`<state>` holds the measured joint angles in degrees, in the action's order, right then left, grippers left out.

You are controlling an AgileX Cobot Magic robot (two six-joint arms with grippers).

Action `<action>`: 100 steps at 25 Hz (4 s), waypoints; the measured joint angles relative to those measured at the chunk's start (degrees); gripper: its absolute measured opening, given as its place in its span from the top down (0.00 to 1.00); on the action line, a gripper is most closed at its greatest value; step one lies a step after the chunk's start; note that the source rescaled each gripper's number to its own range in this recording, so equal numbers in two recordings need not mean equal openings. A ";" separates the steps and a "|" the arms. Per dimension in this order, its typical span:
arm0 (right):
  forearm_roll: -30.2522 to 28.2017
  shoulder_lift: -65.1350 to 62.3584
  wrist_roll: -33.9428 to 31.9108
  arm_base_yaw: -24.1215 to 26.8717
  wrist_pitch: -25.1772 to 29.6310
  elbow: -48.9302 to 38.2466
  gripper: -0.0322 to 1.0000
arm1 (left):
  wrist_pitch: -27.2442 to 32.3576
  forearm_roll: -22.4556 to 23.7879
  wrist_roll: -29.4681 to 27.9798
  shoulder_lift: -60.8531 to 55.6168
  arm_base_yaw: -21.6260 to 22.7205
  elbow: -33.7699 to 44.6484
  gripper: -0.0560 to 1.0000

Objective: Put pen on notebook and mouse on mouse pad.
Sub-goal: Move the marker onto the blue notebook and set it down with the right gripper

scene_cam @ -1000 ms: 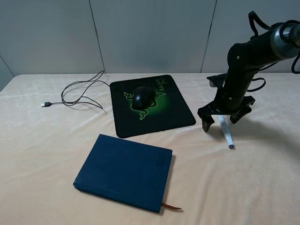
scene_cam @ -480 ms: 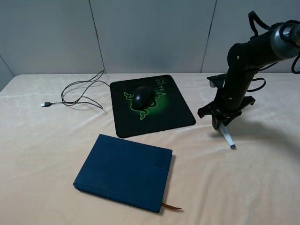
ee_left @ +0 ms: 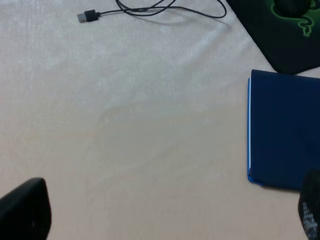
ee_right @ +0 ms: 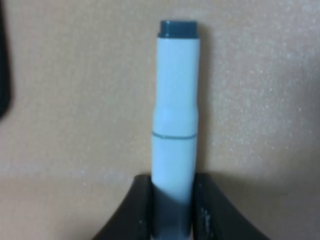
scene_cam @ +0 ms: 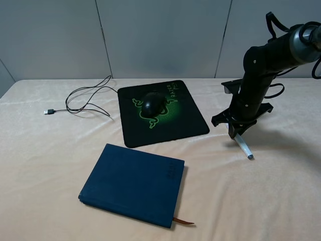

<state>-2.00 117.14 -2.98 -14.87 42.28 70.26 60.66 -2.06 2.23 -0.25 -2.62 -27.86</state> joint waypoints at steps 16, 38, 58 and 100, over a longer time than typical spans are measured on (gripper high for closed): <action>2.62 -13.00 0.00 -0.72 7.80 0.00 0.97 | 0.00 0.00 0.00 0.00 0.00 0.00 0.00; 6.01 -14.55 -9.34 -28.78 11.09 0.00 0.97 | 0.06 0.00 0.00 0.00 0.00 0.00 0.00; 15.20 -1.75 -10.41 -39.22 7.13 9.20 0.97 | 0.06 0.00 0.00 0.00 0.00 0.00 0.00; 14.60 5.24 -10.32 -39.28 5.73 13.30 0.00 | 0.01 0.00 0.00 0.00 0.00 0.00 0.00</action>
<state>12.60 122.39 -13.30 -54.16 48.01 83.56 60.67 -2.06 2.23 -0.25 -2.62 -27.86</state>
